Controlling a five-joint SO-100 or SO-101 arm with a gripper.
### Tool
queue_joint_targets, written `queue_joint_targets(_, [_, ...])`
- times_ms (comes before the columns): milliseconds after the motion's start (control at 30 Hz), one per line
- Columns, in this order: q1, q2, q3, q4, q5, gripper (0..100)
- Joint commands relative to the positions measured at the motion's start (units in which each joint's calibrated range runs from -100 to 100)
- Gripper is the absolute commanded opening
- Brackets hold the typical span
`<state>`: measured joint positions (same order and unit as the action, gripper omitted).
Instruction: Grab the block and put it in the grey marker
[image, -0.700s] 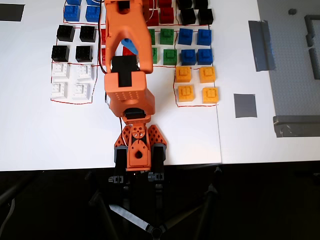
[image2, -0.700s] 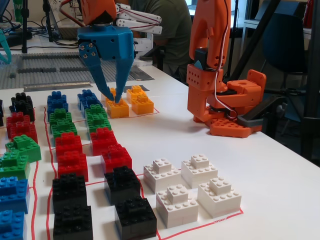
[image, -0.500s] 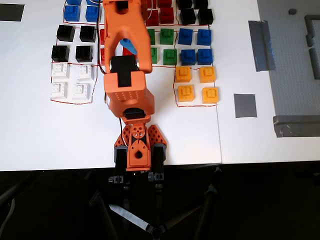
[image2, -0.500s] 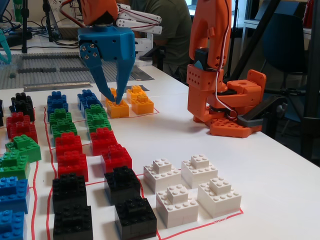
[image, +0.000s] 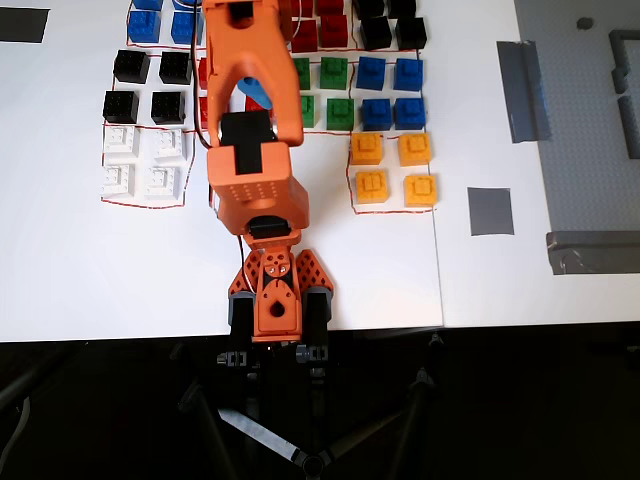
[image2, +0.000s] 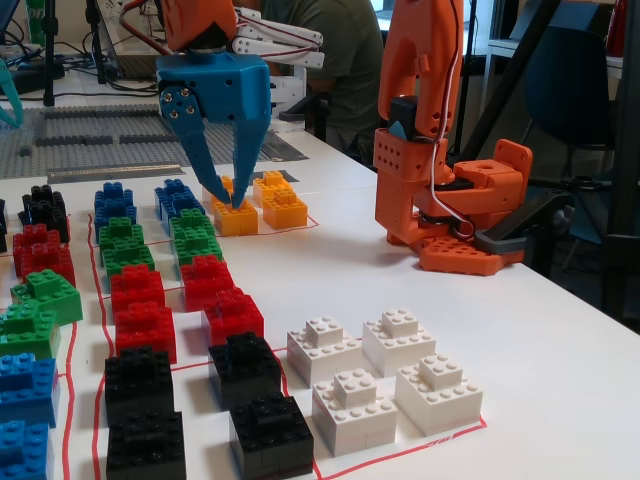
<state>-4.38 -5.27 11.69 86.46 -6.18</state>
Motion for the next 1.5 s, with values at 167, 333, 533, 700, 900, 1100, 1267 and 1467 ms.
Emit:
queue_joint_targets(167, [4.71,-7.69,-2.29,0.89,-1.95,1])
queue_joint_targets(333, [9.45,-7.77,-3.11,4.15,-0.24,0])
queue_joint_targets(533, [16.77,-9.33,-3.02,4.4,3.61,0])
queue_joint_targets(700, [21.68,-10.71,-3.75,4.23,7.67,0])
queue_joint_targets(900, [24.93,-12.0,-4.84,4.64,12.55,0])
queue_joint_targets(1100, [24.59,-11.31,-8.2,9.46,13.92,0])
queue_joint_targets(1267, [23.6,-10.45,-8.38,9.7,14.02,13])
queue_joint_targets(1467, [22.27,-10.1,-7.38,9.37,13.77,26])
